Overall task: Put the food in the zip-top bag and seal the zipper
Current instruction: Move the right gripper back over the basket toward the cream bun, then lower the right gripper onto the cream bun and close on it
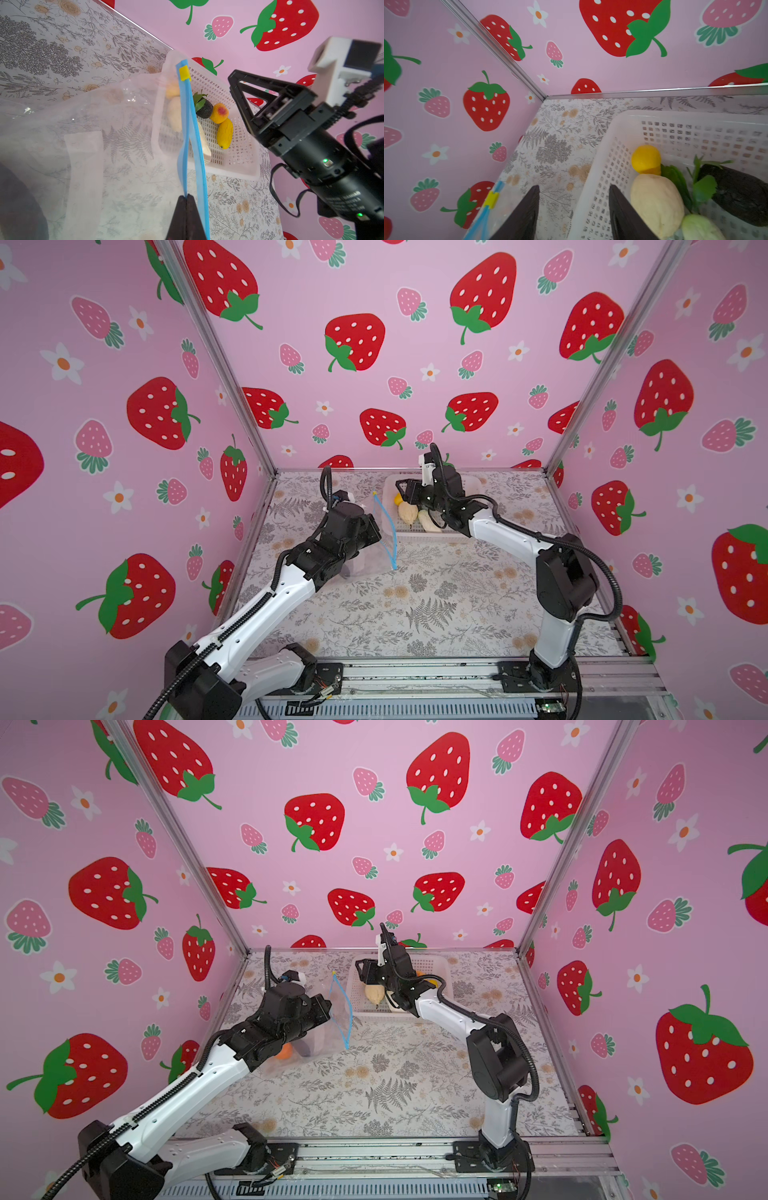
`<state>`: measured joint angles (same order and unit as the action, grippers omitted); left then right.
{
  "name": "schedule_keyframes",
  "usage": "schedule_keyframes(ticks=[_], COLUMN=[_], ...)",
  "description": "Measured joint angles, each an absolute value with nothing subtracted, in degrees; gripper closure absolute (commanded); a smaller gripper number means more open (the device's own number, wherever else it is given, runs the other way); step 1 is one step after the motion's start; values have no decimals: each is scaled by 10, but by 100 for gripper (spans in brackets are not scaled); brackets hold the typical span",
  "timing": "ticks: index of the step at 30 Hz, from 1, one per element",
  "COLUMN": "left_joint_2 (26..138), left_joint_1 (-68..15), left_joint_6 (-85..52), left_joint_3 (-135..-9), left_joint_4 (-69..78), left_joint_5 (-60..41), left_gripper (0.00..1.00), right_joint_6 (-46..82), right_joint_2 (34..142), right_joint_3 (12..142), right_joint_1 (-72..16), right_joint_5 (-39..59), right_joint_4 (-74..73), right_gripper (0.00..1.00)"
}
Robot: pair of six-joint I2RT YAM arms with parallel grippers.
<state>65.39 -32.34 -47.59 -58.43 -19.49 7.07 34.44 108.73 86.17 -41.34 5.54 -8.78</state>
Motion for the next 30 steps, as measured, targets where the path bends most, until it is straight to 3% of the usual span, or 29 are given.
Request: schedule_keyframes(ticks=[9,21,30], left_joint_2=[654,664,669], left_joint_1=[-323,-323,-323], left_joint_6=[-476,-476,-475], left_joint_3=[-581,-580,-580], left_joint_4=[-195,-194,-195], left_joint_5=[70,70,70], left_gripper=[100,100,100], right_joint_6=[246,165,145], right_joint_2=[1168,1383,1395], right_joint_3=[994,1378,1401], right_joint_1=[-406,-398,-395], right_joint_5=[17,-7,-19], right_joint_4=[60,365,444], right_gripper=[44,42,40])
